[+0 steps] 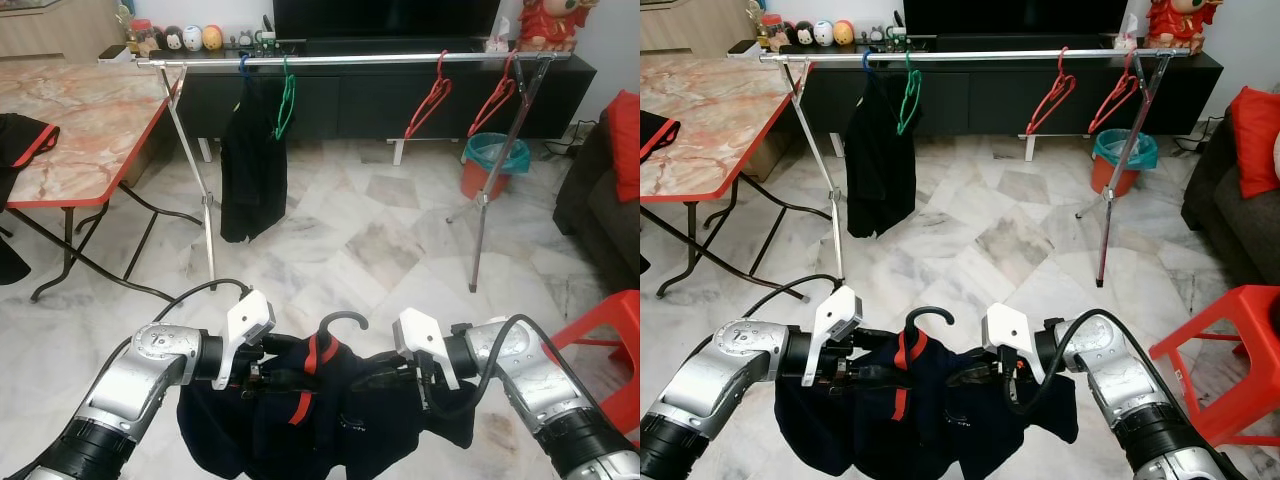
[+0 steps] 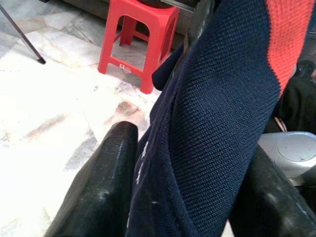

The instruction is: Hang hanger

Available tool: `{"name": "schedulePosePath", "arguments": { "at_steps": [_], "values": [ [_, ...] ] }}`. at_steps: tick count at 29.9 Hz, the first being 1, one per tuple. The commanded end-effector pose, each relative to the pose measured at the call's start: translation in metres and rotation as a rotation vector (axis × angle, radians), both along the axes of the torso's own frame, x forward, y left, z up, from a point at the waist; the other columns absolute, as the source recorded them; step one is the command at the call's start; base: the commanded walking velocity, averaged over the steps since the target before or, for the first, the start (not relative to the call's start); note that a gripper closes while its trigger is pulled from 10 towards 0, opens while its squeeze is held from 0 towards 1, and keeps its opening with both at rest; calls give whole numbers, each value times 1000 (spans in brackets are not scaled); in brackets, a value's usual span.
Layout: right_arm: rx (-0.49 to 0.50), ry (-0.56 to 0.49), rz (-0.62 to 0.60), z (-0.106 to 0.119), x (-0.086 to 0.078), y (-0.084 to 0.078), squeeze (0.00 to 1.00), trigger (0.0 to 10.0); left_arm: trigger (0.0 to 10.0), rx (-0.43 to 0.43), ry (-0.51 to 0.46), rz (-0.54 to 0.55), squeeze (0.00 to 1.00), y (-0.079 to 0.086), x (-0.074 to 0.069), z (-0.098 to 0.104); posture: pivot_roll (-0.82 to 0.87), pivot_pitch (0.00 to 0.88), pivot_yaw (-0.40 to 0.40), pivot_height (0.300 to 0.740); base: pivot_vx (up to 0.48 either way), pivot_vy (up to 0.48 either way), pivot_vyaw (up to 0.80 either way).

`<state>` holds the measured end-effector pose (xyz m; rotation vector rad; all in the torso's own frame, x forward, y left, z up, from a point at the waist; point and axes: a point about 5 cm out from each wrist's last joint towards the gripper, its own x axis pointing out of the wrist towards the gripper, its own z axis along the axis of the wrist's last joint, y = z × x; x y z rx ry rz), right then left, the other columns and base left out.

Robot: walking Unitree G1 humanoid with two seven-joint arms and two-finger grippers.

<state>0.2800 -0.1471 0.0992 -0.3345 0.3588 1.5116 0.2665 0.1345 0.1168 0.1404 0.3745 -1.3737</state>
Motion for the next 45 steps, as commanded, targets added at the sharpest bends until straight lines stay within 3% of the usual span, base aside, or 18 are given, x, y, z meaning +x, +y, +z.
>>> {"name": "schedulePosePath", "arguments": {
  "at_steps": [1,45],
  "values": [
    [70,-64,19,17,7,12,0,10000,0,9,4,-24,0,-5,-2,-2,-63,29,24,740,0,0,0],
    [58,-68,7,14,8,12,0,10000,0,5,-3,-17,0,-5,0,-2,-60,9,24,740,0,0,0]
  ]
}}
